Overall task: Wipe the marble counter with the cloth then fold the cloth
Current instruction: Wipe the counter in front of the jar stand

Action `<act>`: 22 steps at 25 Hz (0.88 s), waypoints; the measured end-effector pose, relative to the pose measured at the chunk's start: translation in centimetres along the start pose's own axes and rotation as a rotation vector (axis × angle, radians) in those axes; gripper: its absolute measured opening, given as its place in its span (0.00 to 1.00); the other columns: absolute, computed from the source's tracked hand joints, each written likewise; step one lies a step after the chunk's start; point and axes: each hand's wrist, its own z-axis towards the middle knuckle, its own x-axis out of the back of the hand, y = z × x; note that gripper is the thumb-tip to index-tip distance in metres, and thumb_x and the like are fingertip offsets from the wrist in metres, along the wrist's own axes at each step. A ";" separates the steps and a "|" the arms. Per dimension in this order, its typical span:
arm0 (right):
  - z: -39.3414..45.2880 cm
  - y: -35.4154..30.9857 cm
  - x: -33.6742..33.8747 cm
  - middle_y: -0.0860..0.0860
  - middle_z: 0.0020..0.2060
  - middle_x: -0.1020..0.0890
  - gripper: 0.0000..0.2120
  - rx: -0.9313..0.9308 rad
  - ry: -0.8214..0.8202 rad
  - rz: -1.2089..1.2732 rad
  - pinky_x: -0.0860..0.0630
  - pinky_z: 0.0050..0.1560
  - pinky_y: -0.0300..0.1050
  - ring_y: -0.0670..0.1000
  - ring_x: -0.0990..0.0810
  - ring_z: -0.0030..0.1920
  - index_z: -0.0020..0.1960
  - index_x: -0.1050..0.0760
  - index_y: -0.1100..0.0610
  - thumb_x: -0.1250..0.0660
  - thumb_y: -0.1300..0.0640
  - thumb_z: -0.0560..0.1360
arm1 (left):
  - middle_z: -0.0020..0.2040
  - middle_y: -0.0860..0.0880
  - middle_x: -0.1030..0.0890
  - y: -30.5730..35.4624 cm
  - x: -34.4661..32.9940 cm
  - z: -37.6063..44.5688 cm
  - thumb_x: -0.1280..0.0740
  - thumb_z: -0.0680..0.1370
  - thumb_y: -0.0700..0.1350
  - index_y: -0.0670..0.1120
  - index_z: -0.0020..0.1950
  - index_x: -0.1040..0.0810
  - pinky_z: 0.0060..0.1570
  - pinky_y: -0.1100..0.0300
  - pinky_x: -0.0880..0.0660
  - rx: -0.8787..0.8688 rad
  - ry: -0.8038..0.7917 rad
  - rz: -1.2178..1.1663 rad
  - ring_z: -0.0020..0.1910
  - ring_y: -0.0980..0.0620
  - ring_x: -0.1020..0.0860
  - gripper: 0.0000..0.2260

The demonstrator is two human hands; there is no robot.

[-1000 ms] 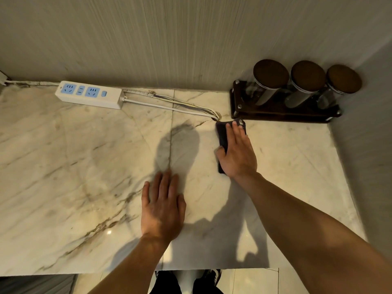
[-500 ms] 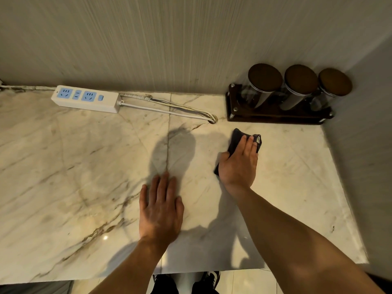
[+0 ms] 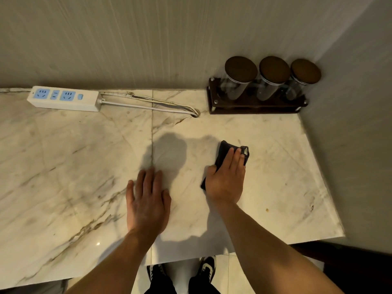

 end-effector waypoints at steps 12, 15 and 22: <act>-7.3 3.4 0.3 0.62 0.75 0.42 0.32 0.036 0.060 0.029 0.49 0.75 0.52 0.58 0.46 0.76 0.76 0.47 0.64 0.46 0.52 0.76 | 0.75 0.42 0.36 0.1 0.3 -0.2 0.50 0.78 0.53 0.44 0.73 0.36 0.74 0.43 0.53 0.006 0.022 -0.067 0.75 0.42 0.44 0.25; -8.5 4.1 0.5 0.61 0.75 0.40 0.32 0.048 0.052 0.028 0.48 0.75 0.53 0.58 0.45 0.76 0.76 0.46 0.64 0.50 0.51 0.75 | 0.75 0.42 0.36 0.2 0.2 -0.3 0.50 0.79 0.53 0.45 0.73 0.36 0.74 0.44 0.53 0.003 0.032 -0.079 0.76 0.42 0.44 0.25; -10.3 6.7 1.0 0.59 0.75 0.41 0.32 0.183 0.007 -0.019 0.46 0.75 0.52 0.56 0.45 0.76 0.76 0.44 0.62 0.49 0.50 0.75 | 0.70 0.39 0.31 1.7 1.4 -0.3 0.47 0.75 0.49 0.43 0.67 0.32 0.70 0.38 0.44 0.031 0.052 -0.044 0.71 0.37 0.38 0.22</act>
